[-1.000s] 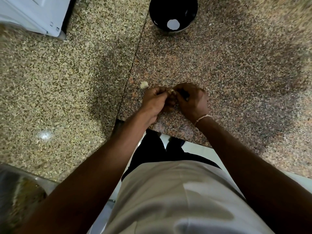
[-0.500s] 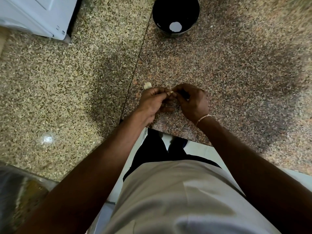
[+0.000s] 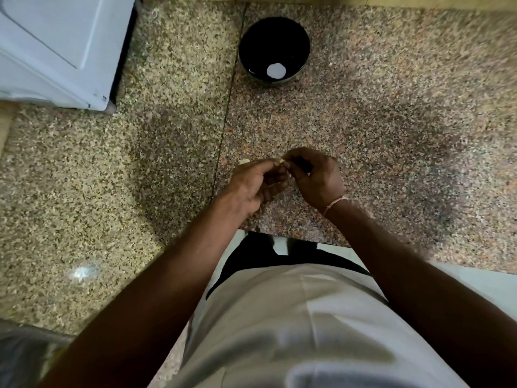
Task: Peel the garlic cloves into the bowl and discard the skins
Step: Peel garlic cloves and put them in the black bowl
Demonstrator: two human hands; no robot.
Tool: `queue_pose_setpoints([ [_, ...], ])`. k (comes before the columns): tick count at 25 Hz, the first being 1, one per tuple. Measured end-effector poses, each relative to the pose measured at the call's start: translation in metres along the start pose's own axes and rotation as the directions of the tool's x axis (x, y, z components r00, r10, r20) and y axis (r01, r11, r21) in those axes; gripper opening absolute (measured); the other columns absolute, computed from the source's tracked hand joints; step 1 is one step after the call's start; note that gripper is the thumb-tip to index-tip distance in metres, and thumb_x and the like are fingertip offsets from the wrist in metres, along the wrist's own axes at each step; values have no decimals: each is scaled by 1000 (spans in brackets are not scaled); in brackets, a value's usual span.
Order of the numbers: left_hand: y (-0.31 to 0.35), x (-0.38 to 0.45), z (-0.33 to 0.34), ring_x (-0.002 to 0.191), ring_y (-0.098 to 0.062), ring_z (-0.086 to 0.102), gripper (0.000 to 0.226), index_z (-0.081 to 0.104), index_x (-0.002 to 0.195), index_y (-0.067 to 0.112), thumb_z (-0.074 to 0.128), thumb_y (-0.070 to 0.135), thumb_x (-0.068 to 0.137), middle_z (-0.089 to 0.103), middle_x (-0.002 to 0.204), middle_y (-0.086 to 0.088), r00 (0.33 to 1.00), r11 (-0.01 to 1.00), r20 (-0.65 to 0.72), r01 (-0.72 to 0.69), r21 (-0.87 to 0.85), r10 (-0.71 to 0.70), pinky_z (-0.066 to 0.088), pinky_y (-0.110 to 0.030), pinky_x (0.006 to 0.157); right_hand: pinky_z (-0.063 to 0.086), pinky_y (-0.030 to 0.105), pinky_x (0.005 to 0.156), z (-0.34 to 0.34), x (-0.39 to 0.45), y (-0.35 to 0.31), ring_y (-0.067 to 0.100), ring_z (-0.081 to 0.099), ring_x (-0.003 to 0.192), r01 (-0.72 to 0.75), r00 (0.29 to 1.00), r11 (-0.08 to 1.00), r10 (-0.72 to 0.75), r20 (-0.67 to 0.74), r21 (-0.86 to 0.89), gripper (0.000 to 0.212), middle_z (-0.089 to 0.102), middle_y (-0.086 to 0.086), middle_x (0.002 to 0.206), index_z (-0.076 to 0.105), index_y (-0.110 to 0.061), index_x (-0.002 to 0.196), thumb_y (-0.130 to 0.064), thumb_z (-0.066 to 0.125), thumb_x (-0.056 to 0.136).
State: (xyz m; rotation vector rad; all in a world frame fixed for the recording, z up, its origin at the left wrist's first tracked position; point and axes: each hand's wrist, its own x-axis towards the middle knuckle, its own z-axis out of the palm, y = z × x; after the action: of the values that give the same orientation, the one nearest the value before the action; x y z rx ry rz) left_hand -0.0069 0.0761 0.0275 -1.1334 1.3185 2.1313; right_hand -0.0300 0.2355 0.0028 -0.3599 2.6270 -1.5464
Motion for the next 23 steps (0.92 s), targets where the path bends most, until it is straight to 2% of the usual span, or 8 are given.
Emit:
queue_pose_setpoints([
  [3, 9, -4, -1, 65, -15, 74, 16, 75, 105, -4, 66, 7, 99, 78, 80, -10, 999, 999, 39, 36, 19, -37, 61, -27, 54, 55, 17, 73, 1, -2, -7, 4, 71, 82, -16, 999, 1000, 17, -49, 17, 10, 76, -5, 92, 77, -14, 102, -13, 73, 93],
  [6, 17, -9, -1, 65, -15, 74, 16, 76, 101, -1, 66, 11, 100, 78, 77, -8, 997, 996, 59, 52, 73, -56, 60, -26, 55, 57, 20, 73, 2, -5, -15, 5, 71, 82, -43, 996, 999, 45, -80, 27, 10, 76, -5, 91, 76, -14, 103, -13, 73, 94],
  [11, 18, -9, 1, 72, -17, 76, 9, 77, 92, 8, 73, 15, 97, 79, 84, -9, 997, 986, 69, -30, 167, 19, 61, -30, 59, 55, 14, 72, 0, -7, -22, 1, 71, 82, -125, 985, 988, 135, -111, 91, 13, 76, -7, 90, 75, -15, 103, -10, 74, 91],
  [17, 18, -2, -5, 80, -19, 79, 3, 75, 95, 11, 75, 14, 96, 81, 91, -9, 990, 958, 112, -113, 264, 86, 62, -32, 60, 57, 14, 69, 1, -8, -24, -2, 72, 80, -214, 970, 971, 224, -94, 110, 17, 75, -13, 89, 74, -20, 107, -16, 77, 91],
  [20, 16, 2, -8, 78, -19, 78, 3, 75, 94, 11, 75, 14, 95, 80, 92, -11, 987, 956, 129, -127, 263, 96, 62, -32, 60, 62, 27, 73, 2, -6, -25, 5, 74, 82, -231, 968, 965, 240, -67, 124, 18, 77, -7, 92, 74, -18, 110, -15, 76, 92],
  [23, 15, 9, -12, 76, -20, 78, 5, 76, 96, 11, 77, 16, 95, 80, 90, -11, 990, 962, 100, -119, 245, 97, 62, -33, 60, 65, 40, 74, 6, -2, -24, 18, 77, 78, -314, 941, 922, 334, -55, 226, 14, 78, 5, 89, 73, -8, 109, -10, 73, 94],
])
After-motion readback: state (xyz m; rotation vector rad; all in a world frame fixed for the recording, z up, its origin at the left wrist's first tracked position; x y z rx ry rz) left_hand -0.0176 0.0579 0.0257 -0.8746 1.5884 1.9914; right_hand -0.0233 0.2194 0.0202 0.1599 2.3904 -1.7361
